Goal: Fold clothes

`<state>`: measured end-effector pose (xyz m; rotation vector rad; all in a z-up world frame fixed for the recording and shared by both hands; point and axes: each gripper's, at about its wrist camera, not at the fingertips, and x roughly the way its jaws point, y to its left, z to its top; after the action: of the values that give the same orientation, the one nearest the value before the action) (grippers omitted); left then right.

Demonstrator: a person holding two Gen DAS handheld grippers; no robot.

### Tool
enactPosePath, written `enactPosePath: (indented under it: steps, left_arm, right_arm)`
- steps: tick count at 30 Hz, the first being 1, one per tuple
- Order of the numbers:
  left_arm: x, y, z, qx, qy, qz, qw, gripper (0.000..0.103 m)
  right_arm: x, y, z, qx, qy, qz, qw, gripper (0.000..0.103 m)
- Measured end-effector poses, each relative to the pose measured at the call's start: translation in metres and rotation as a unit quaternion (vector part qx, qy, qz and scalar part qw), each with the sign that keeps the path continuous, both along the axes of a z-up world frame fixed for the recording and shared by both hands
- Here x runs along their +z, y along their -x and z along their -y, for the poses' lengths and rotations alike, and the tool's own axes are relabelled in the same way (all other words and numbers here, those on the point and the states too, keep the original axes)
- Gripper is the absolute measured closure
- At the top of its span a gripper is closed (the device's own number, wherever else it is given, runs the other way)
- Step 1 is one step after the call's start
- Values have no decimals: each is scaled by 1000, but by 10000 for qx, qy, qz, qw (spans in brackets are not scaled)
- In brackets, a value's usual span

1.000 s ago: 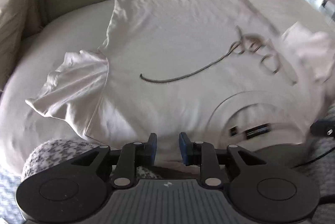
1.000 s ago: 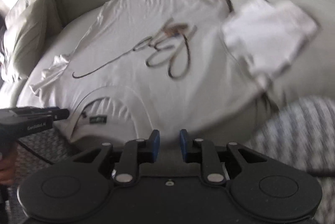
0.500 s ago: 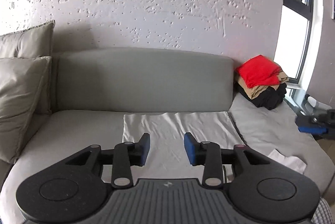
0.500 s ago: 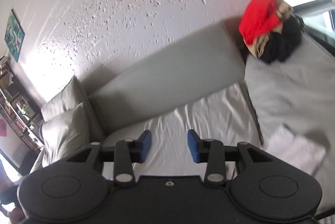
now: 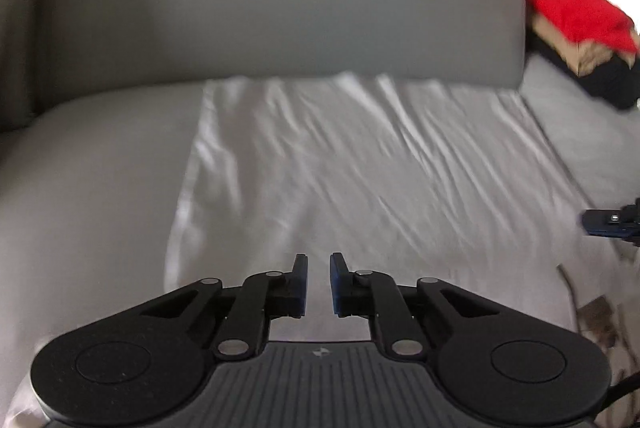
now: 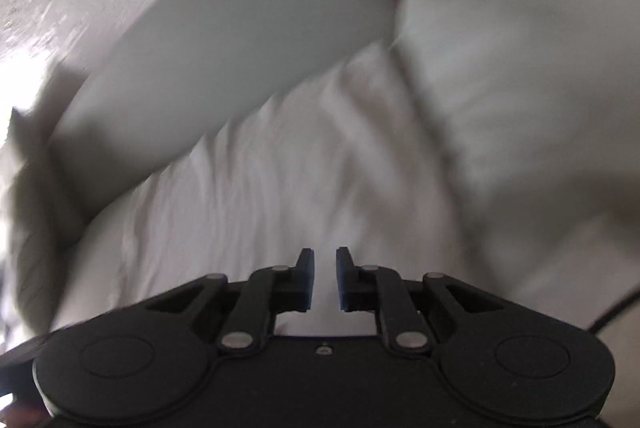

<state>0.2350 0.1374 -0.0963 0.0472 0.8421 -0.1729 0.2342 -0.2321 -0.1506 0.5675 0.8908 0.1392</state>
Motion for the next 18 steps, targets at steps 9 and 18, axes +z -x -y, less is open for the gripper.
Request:
enactPosePath:
  steps: [9,18]
  left_arm:
    - [-21,-13,-46,1813,-1311,179,9745,84]
    - [-8,-4,-71,2151,-1680,-66,9620,87]
  right_arm:
    - [-26,12,41,-1277,1248,-57,9839,103]
    - [-20,-5,-2,-770,2963,-607,9501,103]
